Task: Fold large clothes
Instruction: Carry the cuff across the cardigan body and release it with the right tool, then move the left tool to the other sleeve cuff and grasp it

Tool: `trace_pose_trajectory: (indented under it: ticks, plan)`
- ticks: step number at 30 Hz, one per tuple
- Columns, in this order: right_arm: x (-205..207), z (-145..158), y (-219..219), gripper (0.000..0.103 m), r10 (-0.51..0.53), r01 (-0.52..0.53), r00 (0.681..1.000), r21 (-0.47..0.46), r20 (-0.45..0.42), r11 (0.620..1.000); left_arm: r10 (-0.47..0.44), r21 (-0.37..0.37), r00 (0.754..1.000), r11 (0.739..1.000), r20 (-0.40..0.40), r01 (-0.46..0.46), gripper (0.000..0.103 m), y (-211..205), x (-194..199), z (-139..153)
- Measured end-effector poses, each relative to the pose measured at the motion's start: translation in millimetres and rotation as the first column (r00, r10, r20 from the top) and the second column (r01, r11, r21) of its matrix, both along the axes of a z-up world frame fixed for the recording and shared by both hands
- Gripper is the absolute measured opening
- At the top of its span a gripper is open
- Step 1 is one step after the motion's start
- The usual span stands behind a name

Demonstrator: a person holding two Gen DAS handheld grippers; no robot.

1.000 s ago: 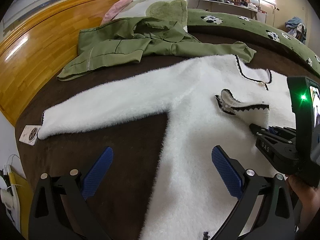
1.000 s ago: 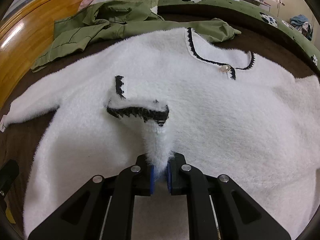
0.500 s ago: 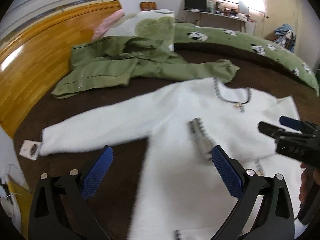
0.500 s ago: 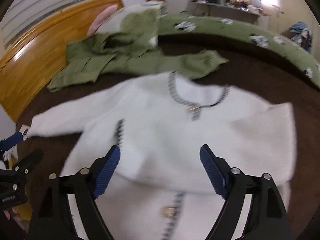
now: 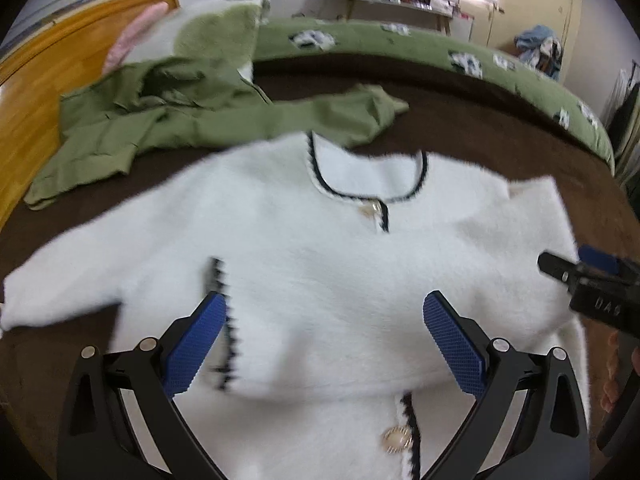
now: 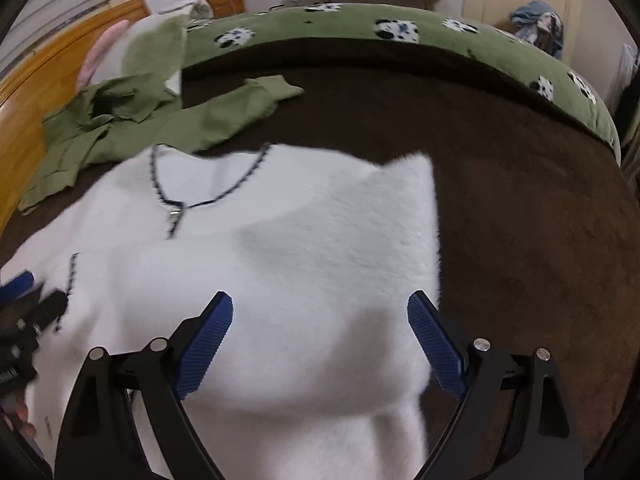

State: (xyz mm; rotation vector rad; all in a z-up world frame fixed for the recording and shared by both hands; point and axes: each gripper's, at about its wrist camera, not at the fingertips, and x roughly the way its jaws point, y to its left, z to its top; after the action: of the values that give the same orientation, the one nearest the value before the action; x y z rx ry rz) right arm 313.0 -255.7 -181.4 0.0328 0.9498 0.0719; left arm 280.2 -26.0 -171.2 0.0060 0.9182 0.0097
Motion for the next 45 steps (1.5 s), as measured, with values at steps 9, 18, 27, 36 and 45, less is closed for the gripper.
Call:
trace_pose_trajectory:
  ticks: [9, 18, 27, 36, 45]
  plan:
    - [34, -46, 6, 0.089, 0.062, -0.066, 0.997, -0.091, -0.044, 0.994, 0.008, -0.015, 0.997, 1.0, -0.073, -0.01, 0.098, -3, 5, -65]
    - [45, -62, -2, 0.098, 0.059, -0.06, 0.998, -0.055, -0.014, 0.997, 0.001, -0.038, 0.999, 0.999, -0.042, -0.002, 0.098, -2, 2, -69]
    - [44, -61, -2, 0.098, 0.052, -0.053, 0.999, -0.061, -0.016, 0.997, 0.005, -0.04, 1.0, 0.999, -0.028, -0.006, 0.098, -2, 3, -69]
    - [23, -8, 14, 0.098, 0.062, -0.06, 0.997, -0.04, 0.036, 0.997, 0.014, -0.084, 1.0, 0.996, -0.028, -0.017, 0.097, 6, -4, -37]
    - [-6, 54, 93, 0.098, 0.216, -0.206, 0.969, -0.09, 0.124, 0.974, 0.15, -0.113, 0.986, 0.984, 0.078, -0.141, 0.097, 98, -43, 34]
